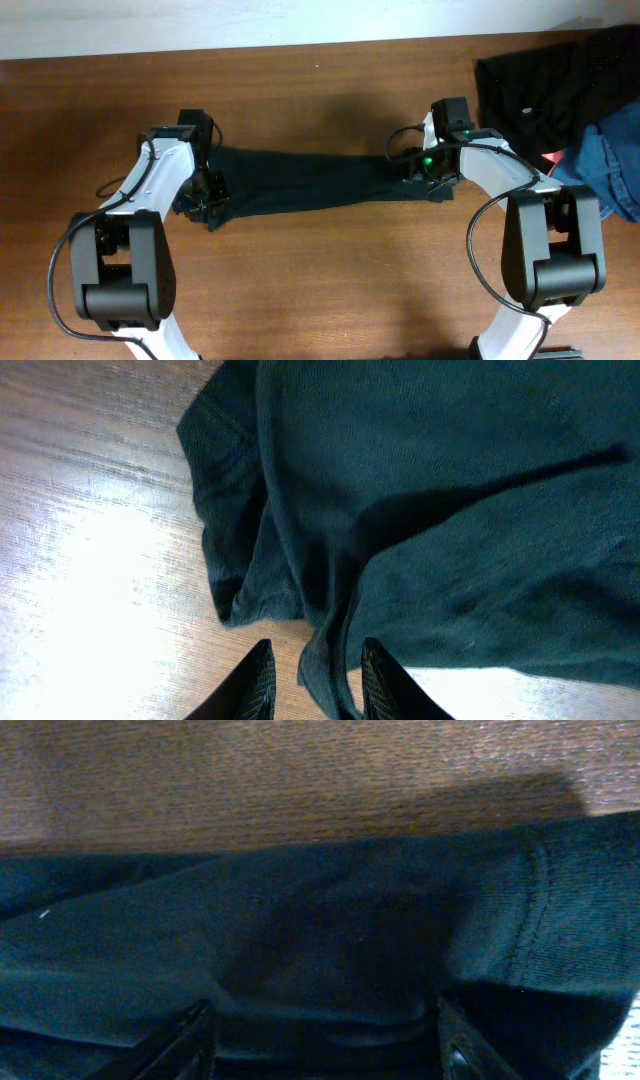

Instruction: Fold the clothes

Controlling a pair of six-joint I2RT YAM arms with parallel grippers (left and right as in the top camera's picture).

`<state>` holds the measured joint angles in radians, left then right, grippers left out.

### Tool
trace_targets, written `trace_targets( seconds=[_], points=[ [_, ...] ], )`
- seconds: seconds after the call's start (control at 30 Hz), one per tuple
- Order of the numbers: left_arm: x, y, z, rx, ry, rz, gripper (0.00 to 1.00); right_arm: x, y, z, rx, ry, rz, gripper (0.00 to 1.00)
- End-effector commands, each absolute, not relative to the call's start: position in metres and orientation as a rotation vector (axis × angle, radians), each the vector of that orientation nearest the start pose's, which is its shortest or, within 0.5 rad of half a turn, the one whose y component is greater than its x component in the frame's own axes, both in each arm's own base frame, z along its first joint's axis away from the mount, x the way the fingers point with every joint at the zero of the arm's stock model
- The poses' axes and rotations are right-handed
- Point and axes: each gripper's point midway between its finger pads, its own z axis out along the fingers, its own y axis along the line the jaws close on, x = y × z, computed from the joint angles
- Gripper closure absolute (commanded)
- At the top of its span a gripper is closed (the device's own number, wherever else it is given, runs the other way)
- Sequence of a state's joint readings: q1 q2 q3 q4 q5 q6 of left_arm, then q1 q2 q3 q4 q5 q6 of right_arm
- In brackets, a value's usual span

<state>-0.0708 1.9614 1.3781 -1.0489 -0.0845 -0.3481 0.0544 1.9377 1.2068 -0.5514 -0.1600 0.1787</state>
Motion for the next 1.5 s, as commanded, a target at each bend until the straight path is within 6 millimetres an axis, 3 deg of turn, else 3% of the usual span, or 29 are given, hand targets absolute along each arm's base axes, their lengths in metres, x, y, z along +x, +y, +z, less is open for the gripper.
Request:
trace_targets(
  seconds=[0.0, 0.3, 0.37, 0.4, 0.77, 1.03, 1.37, 1.43, 1.47],
  points=[
    [0.341, -0.006, 0.025, -0.436, 3.144, 0.166, 0.71, 0.384, 0.045, -0.022, 0.156, 2.947, 0.248, 0.35],
    [0.339, -0.006, 0.016, -0.436, 3.136, 0.163, 0.72, 0.384, 0.045, -0.022, 0.156, 2.946, 0.248, 0.34],
    [0.340, -0.006, 0.016, -0.436, 3.135, 0.162, 0.87, 0.384, 0.045, -0.022, 0.156, 2.946, 0.248, 0.34],
    [0.341, -0.006, 0.016, -0.436, 3.132, 0.161, 0.99, 0.384, 0.045, -0.022, 0.156, 2.946, 0.248, 0.34],
    [0.367, -0.002, 0.027, -0.372, 3.051, 0.170, 0.99, 0.384, 0.045, -0.022, 0.156, 2.946, 0.248, 0.35],
    [0.378, 0.012, 0.033, -0.362, 2.990, 0.278, 0.99, 0.385, 0.045, -0.022, 0.156, 2.945, 0.248, 0.34],
    [0.394, 0.012, 0.038, -0.361, 2.929, 0.264, 0.99, 0.385, 0.045, -0.022, 0.156, 2.942, 0.248, 0.34],
    [0.395, 0.011, 0.038, -0.361, 2.924, 0.263, 0.96, 0.385, 0.045, -0.022, 0.156, 2.942, 0.248, 0.34],
    [0.395, 0.011, 0.038, -0.361, 2.924, 0.263, 0.87, 0.385, 0.045, -0.022, 0.156, 2.942, 0.248, 0.34]
  ],
)
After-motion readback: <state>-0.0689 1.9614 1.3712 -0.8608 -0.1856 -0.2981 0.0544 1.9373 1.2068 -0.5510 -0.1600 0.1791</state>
